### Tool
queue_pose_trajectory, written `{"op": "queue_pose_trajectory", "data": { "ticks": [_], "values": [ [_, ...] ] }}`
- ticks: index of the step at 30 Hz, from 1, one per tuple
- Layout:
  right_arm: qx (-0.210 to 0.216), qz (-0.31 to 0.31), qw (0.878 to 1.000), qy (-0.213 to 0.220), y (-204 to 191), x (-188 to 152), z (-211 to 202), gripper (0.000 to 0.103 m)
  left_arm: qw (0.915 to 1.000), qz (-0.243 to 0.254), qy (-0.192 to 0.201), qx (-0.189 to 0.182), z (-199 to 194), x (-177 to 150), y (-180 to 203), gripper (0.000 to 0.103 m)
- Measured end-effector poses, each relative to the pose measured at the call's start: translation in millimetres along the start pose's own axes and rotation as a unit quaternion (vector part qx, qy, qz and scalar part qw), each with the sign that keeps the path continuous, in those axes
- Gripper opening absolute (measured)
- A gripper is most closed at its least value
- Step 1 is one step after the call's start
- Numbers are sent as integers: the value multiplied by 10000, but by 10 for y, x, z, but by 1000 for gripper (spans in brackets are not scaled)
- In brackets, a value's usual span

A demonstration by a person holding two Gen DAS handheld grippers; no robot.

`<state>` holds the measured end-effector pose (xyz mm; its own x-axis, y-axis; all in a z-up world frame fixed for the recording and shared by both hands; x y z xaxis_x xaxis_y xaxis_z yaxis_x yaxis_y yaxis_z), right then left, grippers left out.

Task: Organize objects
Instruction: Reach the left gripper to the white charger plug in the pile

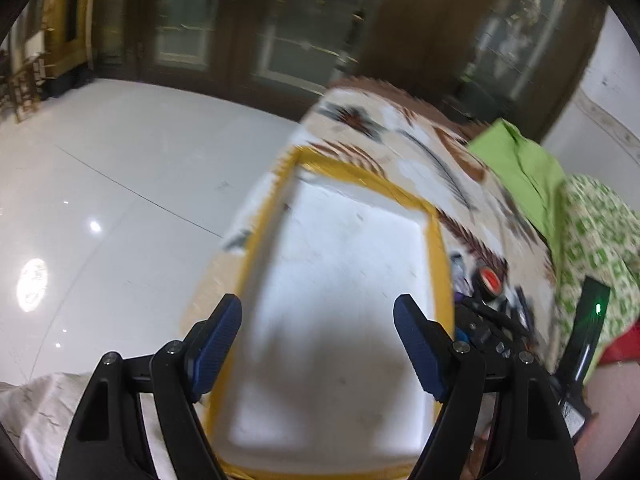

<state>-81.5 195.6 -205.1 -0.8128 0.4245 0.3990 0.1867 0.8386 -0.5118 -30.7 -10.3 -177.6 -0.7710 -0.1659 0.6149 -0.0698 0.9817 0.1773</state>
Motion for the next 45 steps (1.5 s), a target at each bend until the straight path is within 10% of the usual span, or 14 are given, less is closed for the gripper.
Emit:
{"op": "queue_pose_trajectory", "data": {
  "ticks": [11,28,34,45],
  "values": [
    [867,251,9941,-596,428,202,-910,49,9962,708,-46,-504,-335,-8,246,79],
    [456,-453,9934,-954,1191,-54,-1254,49,9700,1704,-794,-1544,-324,-547,1138,79],
    [-5,-1640,9828,-847,1128,-150,-1013,49,9582,2262,-757,-1581,-373,-663,1361,79],
    [371,-590,9934,-915,1467,64,-985,37,9209,3516,-1040,-1321,19,-825,2083,77]
  ]
}}
Point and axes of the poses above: each gripper's, at about its wrist camera, not at the fingertips, and z roughly the way its jaws point, y to its right, x to its top, the point moved 5 cm from there along z, roughly the way its jaws point, and after that the axes turned 14 degrees about z, right-handed, at the moved point
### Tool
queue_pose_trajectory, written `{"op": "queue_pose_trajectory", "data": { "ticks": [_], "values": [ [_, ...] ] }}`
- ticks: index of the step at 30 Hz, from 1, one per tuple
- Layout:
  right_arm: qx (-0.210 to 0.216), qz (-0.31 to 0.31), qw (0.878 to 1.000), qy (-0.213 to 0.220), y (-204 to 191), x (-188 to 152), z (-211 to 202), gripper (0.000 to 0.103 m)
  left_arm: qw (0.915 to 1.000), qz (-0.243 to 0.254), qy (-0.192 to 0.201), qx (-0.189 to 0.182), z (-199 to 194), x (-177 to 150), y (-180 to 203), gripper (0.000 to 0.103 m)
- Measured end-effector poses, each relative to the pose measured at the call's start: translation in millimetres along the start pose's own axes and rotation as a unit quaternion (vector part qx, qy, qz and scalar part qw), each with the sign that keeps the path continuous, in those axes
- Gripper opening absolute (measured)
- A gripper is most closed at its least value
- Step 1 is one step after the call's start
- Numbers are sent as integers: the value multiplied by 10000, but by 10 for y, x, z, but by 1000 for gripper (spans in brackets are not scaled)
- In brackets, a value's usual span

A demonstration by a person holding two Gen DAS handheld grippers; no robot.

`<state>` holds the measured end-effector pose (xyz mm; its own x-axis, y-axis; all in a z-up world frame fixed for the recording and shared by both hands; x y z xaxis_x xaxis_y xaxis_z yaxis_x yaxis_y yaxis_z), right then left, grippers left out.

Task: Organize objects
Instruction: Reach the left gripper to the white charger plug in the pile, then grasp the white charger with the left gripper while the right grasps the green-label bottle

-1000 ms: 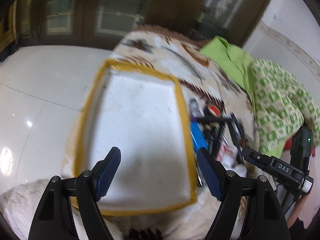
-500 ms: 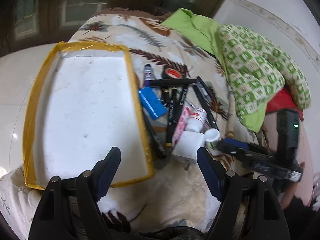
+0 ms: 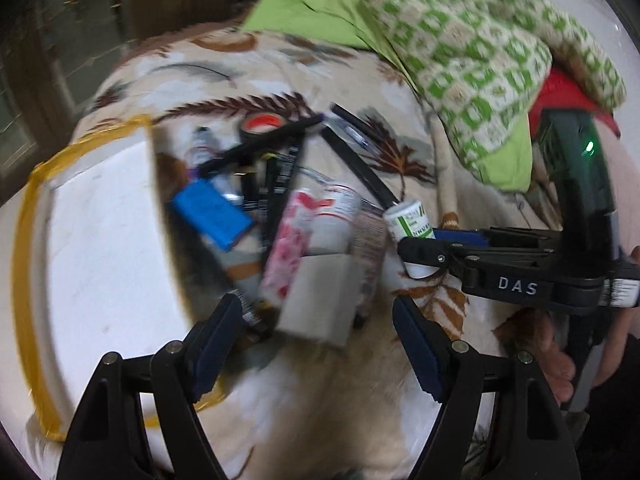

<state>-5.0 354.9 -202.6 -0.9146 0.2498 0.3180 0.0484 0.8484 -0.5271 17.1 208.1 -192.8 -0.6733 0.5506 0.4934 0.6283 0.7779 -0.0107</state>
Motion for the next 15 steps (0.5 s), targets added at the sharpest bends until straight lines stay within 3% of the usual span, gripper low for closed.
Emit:
{"op": "queue_pose_trajectory", "data": {
  "ticks": [1,4,9,13,15],
  "values": [
    [18,111,9999,-13,41,2,-3,37,10000,73,-40,46,50,11,29,74],
    [106,307,9995,-62,110,-3,9,37,9985,195,-476,174,307,-44,41,48],
    [101,366,9992,-81,91,-6,20,37,9993,-112,-338,-106,306,-118,-57,47],
    [106,398,9991,-142,82,-8,41,37,9990,-26,-450,-45,336,-149,-38,58],
    [86,401,9990,-150,85,-4,46,37,9988,76,-488,21,366,-134,-9,58]
  ]
}}
Point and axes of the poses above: each gripper's, at about its wrist camera, not at the fingertips, and z roughly the way its jaws point, y to its right, x to its top, the point moved 5 cm from there along z, roughly the way its jaws point, and after that the axes turned 14 degrees about z, right-handed, at the moved point
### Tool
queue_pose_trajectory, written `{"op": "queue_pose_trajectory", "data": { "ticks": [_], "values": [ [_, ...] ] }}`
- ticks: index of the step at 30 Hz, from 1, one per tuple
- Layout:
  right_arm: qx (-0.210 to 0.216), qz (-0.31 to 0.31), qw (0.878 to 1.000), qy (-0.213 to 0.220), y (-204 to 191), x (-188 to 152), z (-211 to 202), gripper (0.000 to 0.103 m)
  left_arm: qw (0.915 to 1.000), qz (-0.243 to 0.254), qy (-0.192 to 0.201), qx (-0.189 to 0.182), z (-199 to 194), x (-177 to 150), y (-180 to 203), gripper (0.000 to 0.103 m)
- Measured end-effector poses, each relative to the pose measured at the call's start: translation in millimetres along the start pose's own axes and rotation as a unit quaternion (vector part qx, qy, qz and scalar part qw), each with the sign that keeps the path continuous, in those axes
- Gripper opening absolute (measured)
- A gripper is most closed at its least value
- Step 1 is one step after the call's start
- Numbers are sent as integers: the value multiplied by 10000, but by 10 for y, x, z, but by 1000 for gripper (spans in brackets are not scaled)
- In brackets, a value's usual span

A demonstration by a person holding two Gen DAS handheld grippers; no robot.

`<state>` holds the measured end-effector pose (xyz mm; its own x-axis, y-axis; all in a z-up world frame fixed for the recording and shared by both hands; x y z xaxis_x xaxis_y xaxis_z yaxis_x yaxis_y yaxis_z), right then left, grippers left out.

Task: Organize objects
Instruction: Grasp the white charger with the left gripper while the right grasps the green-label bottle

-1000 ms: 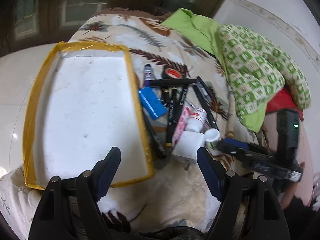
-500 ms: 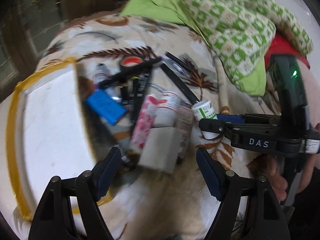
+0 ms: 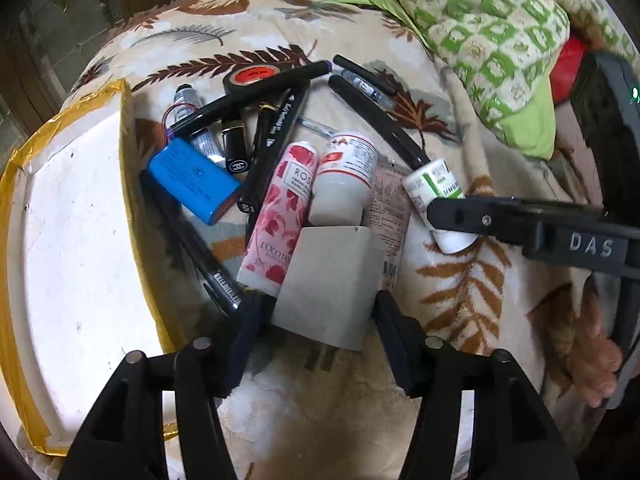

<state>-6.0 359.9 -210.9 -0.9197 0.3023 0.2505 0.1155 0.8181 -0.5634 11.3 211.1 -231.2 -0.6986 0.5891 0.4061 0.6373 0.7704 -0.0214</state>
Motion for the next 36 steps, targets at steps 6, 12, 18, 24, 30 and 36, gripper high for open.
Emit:
{"op": "queue_pose_trajectory", "data": {
  "ticks": [6,12,18,24,30,36],
  "values": [
    [84,24,10000,16,-17,61,-24,36,9990,-355,185,-191,-73,-35,-125,51],
    [17,-55,10000,-13,-38,67,-19,30,9847,-1263,411,-1124,-229,-128,-289,29],
    [-271,-118,9993,-226,-50,10,136,40,9883,-1141,402,-933,-188,-120,-243,32],
    [-591,-252,9977,-209,-91,-34,194,33,9968,-718,261,-214,-143,-135,-207,41],
    [-468,-87,9988,-128,-86,-10,105,33,9941,-883,442,-440,-233,-140,-238,26],
    [308,7,9995,-9,-432,21,-130,33,9729,-1701,914,-1269,-710,-118,-477,26]
  ]
}}
Point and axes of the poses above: each gripper's, at about its wrist camera, not at the fingertips, and z roughly the way its jaws point, y to its right, x to its top, the point moved 5 cm from there along z, roughly the way its jaws point, and after that the axes turned 14 degrees about z, right-handed, at the moved point
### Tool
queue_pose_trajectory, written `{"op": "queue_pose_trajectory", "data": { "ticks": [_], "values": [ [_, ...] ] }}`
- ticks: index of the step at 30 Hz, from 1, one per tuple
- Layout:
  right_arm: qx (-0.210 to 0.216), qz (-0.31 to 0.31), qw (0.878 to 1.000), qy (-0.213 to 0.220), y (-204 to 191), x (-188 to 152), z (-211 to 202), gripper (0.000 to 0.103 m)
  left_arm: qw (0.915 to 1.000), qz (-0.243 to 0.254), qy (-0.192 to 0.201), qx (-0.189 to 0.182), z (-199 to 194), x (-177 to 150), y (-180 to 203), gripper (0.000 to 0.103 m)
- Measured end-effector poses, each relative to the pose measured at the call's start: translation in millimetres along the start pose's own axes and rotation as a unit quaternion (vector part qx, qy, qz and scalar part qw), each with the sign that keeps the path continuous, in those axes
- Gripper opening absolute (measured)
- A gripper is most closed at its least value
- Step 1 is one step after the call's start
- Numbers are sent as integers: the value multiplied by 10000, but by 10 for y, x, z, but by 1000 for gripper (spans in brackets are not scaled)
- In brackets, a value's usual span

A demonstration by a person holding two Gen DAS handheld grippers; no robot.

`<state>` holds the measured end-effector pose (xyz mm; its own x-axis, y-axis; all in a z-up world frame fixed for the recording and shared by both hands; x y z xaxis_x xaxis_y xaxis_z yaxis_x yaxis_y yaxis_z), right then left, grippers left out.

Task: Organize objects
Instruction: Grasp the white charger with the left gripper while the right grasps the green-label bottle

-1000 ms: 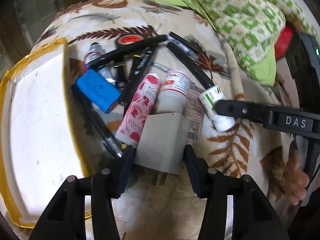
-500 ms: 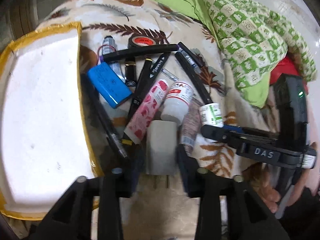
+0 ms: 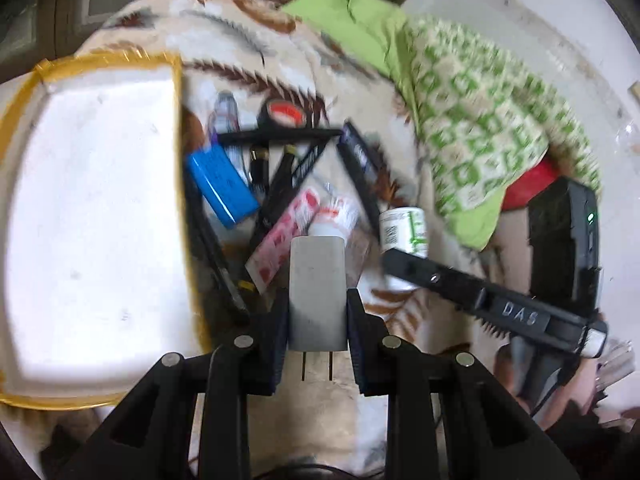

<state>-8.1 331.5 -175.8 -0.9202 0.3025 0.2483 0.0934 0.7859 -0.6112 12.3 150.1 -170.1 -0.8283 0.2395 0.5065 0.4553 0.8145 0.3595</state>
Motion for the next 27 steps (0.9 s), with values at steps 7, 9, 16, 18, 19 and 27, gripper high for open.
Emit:
{"op": "queue_pose_trajectory", "data": {
  "ticks": [7,9,16,18,19,27],
  "values": [
    [632,-370,9964,-416,-830,-150,251,33,9951,-318,244,908,-652,167,-422,26],
    [667,-451,9951,-580,-997,-184,403,33,9920,-390,247,1177,-736,100,-649,26],
    [251,-839,9921,-896,-1425,-310,871,33,9832,-1468,187,1068,-566,-228,-1422,26],
    [79,-885,9913,-973,-1453,-331,980,33,9831,-1457,141,1101,-539,-244,-1435,26],
    [-60,-908,9906,-1025,-1460,-356,1050,33,9834,-1375,109,1183,-513,-223,-1408,26],
    [-793,-1290,9809,-1219,-1434,-478,1332,33,9839,-1210,-207,1302,-290,-235,-1409,26]
  ]
}}
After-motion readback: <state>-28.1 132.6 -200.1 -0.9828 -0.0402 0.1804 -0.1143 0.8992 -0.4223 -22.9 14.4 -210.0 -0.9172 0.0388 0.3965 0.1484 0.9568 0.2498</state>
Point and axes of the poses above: each gripper's, at about its wrist camera, not at the fingertips, and z roughly the way its jaws point, y to its right, x to its top, the point moved 5 cm from there along z, roughly the way its jaws point, and after that the axes turned 14 degrees about z, right-handed, at the moved point
